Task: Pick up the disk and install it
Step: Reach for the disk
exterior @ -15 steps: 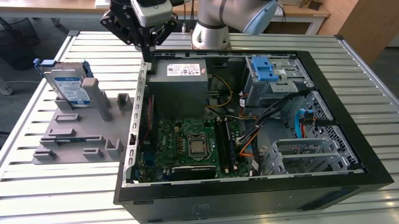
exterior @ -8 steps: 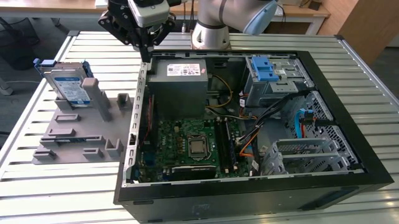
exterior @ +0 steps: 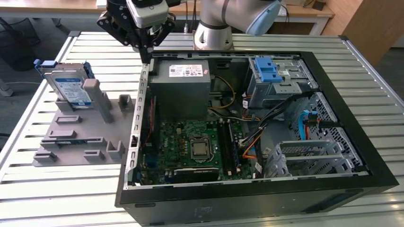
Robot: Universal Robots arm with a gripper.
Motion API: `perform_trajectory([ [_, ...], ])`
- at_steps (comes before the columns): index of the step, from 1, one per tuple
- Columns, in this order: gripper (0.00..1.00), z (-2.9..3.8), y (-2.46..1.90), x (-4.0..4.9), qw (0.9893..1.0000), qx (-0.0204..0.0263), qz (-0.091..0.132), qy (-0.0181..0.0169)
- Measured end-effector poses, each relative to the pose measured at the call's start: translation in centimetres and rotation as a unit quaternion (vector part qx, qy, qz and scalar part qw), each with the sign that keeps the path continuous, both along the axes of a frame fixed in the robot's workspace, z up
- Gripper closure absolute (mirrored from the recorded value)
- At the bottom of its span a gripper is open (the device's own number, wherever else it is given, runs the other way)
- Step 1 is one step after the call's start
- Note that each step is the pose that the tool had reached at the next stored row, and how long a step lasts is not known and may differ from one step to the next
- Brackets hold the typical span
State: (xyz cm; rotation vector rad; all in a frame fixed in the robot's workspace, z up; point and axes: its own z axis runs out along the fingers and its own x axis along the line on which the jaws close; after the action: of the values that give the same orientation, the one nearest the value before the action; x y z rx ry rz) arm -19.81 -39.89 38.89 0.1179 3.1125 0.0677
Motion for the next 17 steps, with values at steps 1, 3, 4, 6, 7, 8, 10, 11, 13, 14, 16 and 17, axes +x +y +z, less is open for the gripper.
perform_trajectory([
  [1, 0.89, -0.01, 0.00, -0.05, 1.0000, 0.0000, 0.000, 0.0000],
  [3, 0.89, -0.01, 0.00, -0.15, 1.0000, 0.0000, 0.000, 0.0000],
  [4, 0.89, -0.02, 0.00, -0.20, 1.0000, 0.0000, 0.000, 0.0000],
  [6, 0.89, -0.03, 0.00, -0.29, 1.0000, 0.0000, 0.000, 0.0000],
  [7, 0.89, -0.04, 0.00, -0.34, 1.0000, 0.0000, 0.000, 0.0000],
  [8, 0.89, -0.04, 0.00, -0.38, 1.0000, 0.0000, 0.000, 0.0000],
  [10, 0.89, -0.05, 0.00, -0.47, 1.0000, 0.0000, 0.000, 0.0000],
  [11, 0.89, -0.06, 0.00, -0.51, 1.0000, 0.0000, 0.000, 0.0000],
  [13, 0.89, -0.07, 0.00, -0.60, 1.0000, 0.0000, 0.000, 0.0000],
  [14, 0.89, -0.08, 0.00, -0.65, 1.0000, 0.0000, 0.000, 0.0000],
  [16, 0.89, -0.09, 0.00, -0.79, 1.0000, 0.0000, 0.000, 0.0001],
  [17, 0.89, -0.10, 0.00, -0.88, 1.0000, 0.0000, 0.000, 0.0001],
])
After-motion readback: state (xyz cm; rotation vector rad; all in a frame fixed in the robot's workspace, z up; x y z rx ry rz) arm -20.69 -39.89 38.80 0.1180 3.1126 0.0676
